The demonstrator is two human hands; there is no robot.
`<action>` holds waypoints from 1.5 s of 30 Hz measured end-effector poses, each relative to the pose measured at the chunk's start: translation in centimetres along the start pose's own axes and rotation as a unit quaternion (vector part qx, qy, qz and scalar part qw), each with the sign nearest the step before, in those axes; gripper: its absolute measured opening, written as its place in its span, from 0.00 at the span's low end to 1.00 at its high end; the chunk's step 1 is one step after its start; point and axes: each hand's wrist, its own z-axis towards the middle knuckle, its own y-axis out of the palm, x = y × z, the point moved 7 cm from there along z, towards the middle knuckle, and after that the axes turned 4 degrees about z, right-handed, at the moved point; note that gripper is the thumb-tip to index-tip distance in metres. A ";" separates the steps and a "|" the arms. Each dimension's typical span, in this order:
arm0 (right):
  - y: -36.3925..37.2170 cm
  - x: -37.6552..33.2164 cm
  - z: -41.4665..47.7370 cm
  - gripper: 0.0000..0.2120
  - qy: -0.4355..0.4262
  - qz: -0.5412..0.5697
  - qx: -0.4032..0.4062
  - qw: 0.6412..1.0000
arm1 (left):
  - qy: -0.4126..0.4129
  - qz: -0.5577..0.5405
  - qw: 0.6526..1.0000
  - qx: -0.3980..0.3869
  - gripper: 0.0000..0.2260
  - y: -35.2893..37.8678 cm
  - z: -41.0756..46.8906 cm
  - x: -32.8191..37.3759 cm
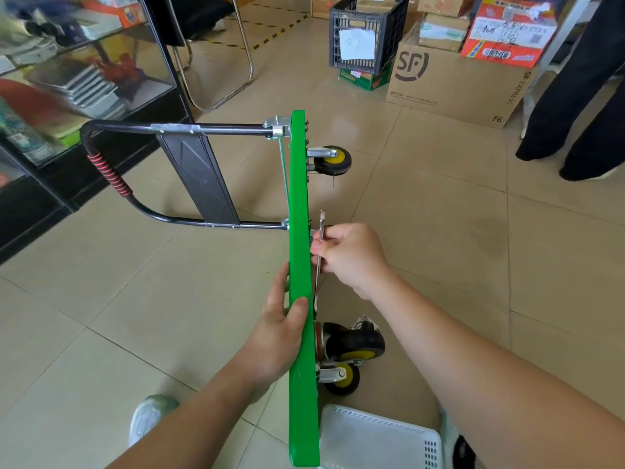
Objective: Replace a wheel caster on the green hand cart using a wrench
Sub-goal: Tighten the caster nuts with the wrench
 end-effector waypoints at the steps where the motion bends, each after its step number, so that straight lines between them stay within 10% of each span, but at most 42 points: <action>1: 0.0 0.2 0.0 0.08 0.008 0.017 -0.001 1.000 | -0.003 0.000 1.000 0.000 0.25 -0.1 0.0 -0.1; 13: -2.8 0.1 -1.4 0.06 -0.005 0.117 0.045 0.992 | 0.005 0.001 1.000 -0.002 0.24 0.2 -0.6 0.8; 32: -1.0 0.3 -9.9 0.07 -0.315 -0.003 0.017 0.949 | 0.014 -0.012 1.000 0.006 0.22 0.1 -0.1 0.3; 38: 0.4 -1.1 -7.9 0.11 -0.281 -0.044 -0.013 0.958 | 0.018 -0.022 1.000 0.002 0.23 0.0 0.3 0.0; 45: -0.6 -0.5 -1.9 0.07 -0.036 0.018 0.028 0.999 | 0.000 -0.028 1.000 -0.008 0.25 0.0 0.3 -0.6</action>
